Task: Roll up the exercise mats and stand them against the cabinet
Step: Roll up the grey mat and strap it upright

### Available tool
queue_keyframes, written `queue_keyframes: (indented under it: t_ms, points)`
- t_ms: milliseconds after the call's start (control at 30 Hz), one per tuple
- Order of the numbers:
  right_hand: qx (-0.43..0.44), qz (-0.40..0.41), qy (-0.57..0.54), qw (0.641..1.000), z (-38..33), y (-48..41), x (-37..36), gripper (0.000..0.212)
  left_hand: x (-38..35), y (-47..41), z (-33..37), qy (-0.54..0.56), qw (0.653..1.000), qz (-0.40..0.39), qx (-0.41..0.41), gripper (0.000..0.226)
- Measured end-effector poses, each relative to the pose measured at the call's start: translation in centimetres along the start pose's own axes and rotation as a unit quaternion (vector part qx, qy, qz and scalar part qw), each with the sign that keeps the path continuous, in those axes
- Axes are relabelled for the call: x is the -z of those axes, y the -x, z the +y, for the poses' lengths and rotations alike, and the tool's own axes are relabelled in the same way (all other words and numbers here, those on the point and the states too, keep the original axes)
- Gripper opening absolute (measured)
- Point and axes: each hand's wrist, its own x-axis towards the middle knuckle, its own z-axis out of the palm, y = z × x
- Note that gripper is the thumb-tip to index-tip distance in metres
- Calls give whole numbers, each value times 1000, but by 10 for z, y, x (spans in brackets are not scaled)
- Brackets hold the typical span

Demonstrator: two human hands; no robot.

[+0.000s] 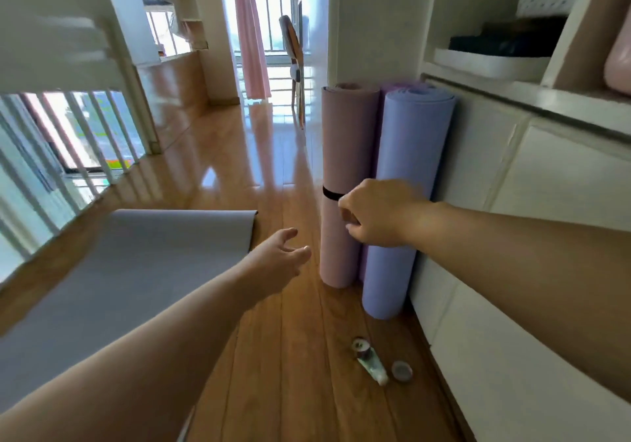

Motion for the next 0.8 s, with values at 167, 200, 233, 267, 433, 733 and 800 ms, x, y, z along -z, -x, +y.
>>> queue_keyframes:
  t_ms: [167,200,233,267,433,733,800]
  points:
    - [23,-16,-96,995,-84,63,30,20,46,132,-12,-17,998,57,14,49]
    - [28,-25,-113,993,-101,77,37,19,54,162,-13,-21,997,70,13,47]
    - [35,-31,-127,991,-120,91,44,18,60,192,-13,-30,996,81,8,45]
    - [41,-33,-135,989,-137,104,51,17,67,221,-14,-46,995,92,-1,43]
    - [60,-3,-198,978,-228,157,87,13,103,350,-28,-107,976,179,-64,37]
    - [118,5,-187,975,-311,207,131,16,125,471,-64,-101,957,262,-68,35]
    - [129,-3,-183,975,-322,208,137,16,129,480,-69,-91,956,271,-66,34]
